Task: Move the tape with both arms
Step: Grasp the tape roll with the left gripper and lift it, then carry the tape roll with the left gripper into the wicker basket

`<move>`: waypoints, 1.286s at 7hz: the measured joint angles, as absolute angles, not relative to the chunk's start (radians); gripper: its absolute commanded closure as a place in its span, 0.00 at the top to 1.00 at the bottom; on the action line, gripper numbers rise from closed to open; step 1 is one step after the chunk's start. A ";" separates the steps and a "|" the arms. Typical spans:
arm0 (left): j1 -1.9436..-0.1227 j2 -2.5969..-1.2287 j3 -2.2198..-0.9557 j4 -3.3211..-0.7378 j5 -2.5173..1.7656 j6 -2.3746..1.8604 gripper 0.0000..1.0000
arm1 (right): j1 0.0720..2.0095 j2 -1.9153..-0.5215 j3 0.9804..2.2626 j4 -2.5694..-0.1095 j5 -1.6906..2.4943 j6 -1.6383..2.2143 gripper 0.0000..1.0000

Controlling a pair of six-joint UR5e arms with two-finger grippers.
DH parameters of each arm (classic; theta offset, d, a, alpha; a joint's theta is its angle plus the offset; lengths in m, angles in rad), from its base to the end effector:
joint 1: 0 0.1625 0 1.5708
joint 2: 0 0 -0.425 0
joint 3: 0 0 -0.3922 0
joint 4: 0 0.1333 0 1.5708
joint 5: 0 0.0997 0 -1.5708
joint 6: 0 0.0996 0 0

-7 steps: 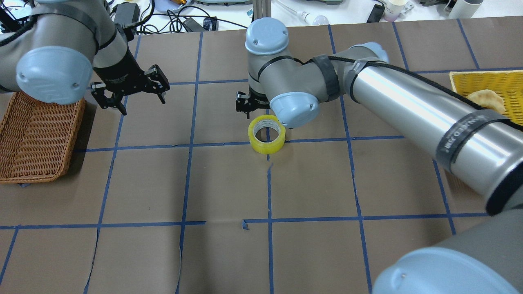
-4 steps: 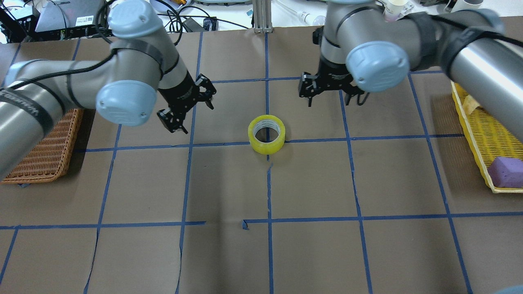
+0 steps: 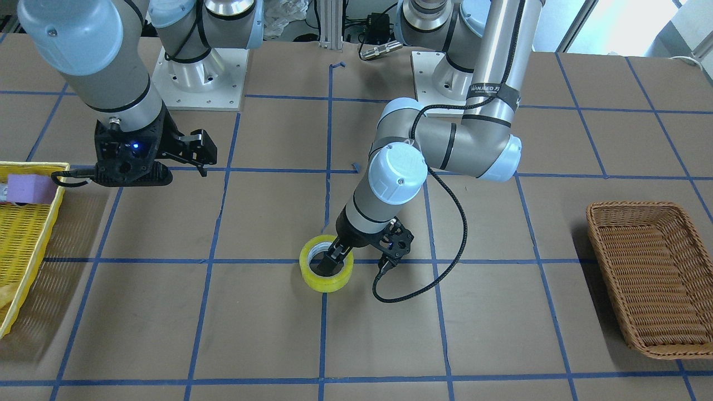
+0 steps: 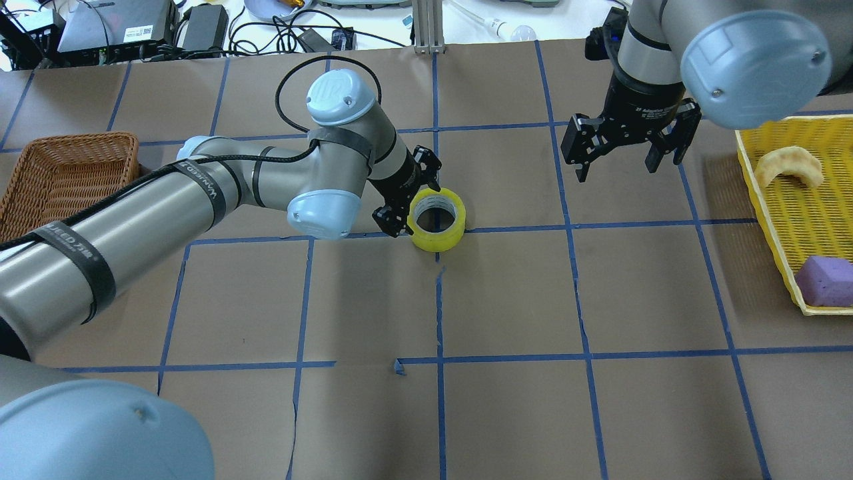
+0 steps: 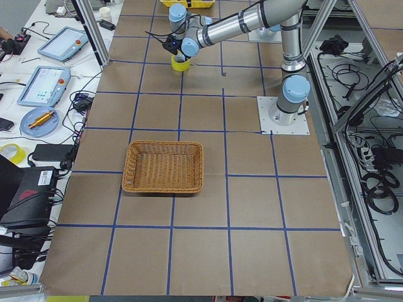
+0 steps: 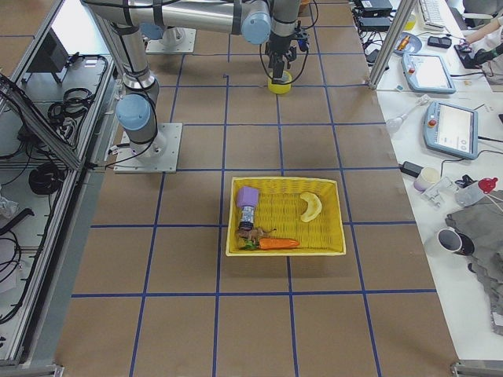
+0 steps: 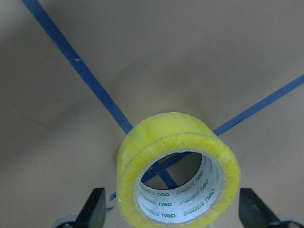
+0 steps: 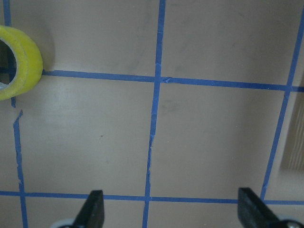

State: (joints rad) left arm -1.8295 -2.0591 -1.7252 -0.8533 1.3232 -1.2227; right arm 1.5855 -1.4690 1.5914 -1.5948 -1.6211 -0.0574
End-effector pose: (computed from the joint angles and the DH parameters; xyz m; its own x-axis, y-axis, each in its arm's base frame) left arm -0.3111 -0.5590 0.2139 -0.5579 -0.8156 0.1536 -0.7896 0.5786 0.2042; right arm 0.1360 -0.5200 0.4286 -0.9961 -0.0767 0.0443 -0.0719 0.9923 0.1010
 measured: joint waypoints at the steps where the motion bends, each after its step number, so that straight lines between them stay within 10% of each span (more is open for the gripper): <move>1: -1.836 -2.073 -1.724 -0.855 1.360 -1.168 0.89 | 1.581 -1.473 1.587 -1.611 -1.628 -0.054 1.00; 2: -1.838 -2.072 -1.721 -0.884 1.407 -1.087 0.15 | 1.581 -1.477 1.583 -1.637 -1.633 -0.045 1.00; 3: -1.839 -2.067 -1.719 -0.921 1.444 -1.011 0.00 | 1.581 -1.492 1.586 -1.655 -1.632 -0.036 1.00; 9: -1.737 -2.029 -1.539 -1.089 1.439 -0.748 0.00 | 1.585 -1.555 1.594 -1.616 -1.629 -0.029 1.00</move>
